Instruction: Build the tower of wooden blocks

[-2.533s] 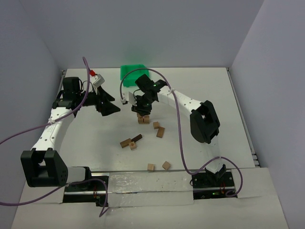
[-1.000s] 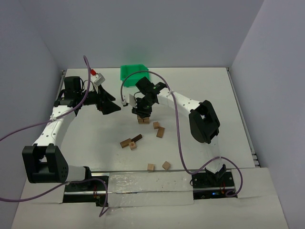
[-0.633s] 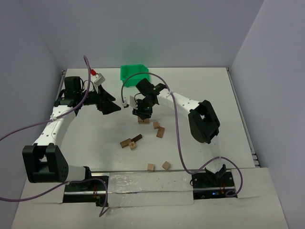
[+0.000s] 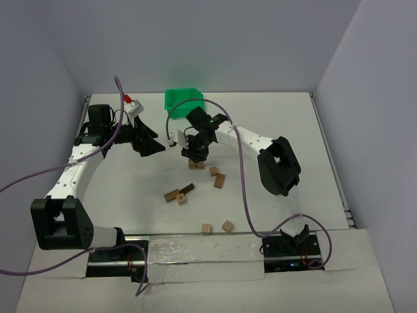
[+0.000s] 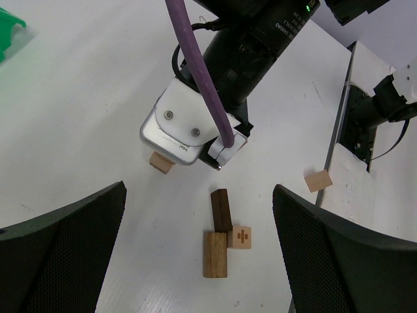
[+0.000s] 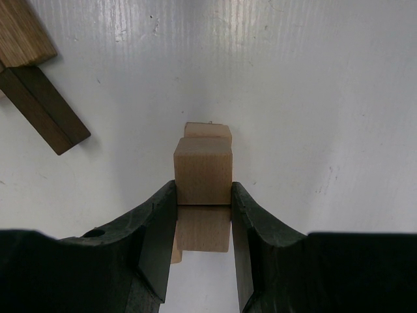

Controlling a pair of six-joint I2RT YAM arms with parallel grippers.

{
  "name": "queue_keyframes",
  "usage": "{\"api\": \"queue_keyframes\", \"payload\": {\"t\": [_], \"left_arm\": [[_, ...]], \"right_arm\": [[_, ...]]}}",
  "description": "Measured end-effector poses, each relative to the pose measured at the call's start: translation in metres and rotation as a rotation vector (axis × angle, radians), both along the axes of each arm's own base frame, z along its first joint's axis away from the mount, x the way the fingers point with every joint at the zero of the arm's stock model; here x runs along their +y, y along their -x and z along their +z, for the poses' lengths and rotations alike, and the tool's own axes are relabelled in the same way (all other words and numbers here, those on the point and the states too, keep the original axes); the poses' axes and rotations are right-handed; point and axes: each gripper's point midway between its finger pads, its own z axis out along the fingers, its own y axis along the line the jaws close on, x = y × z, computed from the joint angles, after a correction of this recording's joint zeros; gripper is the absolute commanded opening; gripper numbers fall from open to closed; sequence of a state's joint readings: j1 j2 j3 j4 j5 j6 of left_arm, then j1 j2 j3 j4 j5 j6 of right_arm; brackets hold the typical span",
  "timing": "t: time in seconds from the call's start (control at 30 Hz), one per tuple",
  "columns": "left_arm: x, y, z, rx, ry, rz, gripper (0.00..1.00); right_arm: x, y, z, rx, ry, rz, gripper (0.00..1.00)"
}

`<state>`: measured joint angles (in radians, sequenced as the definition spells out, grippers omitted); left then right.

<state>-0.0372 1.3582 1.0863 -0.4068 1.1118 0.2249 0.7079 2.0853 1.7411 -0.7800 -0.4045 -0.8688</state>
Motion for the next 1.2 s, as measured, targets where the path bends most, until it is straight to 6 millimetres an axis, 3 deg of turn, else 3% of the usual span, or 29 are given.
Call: {"api": "queue_keyframes", "payload": {"t": [0.5, 0.6, 0.7, 0.9, 1.07, 1.2], "left_arm": [[0.0, -0.002, -0.005, 0.016, -0.001, 0.0, 0.99], [0.0, -0.002, -0.005, 0.016, -0.001, 0.0, 0.99], [0.0, -0.002, -0.005, 0.014, -0.002, -0.001, 0.99], [0.0, -0.002, -0.005, 0.012, -0.002, -0.001, 0.99], [0.001, -0.004, -0.001, -0.004, -0.009, -0.002, 0.99], [0.004, -0.002, -0.007, -0.011, -0.045, 0.005, 0.99]], "right_arm": [[0.001, -0.002, -0.002, -0.004, -0.013, -0.003, 0.45], [0.001, -0.003, -0.003, -0.004, -0.014, -0.004, 0.55], [-0.002, 0.0, -0.008, 0.006, -0.004, -0.007, 0.75], [-0.004, 0.004, -0.012, 0.023, 0.005, -0.017, 0.85], [-0.004, 0.004, 0.001, 0.014, -0.016, -0.038, 0.87], [-0.003, 0.004, 0.032, -0.02, -0.063, -0.061, 0.89]]}}
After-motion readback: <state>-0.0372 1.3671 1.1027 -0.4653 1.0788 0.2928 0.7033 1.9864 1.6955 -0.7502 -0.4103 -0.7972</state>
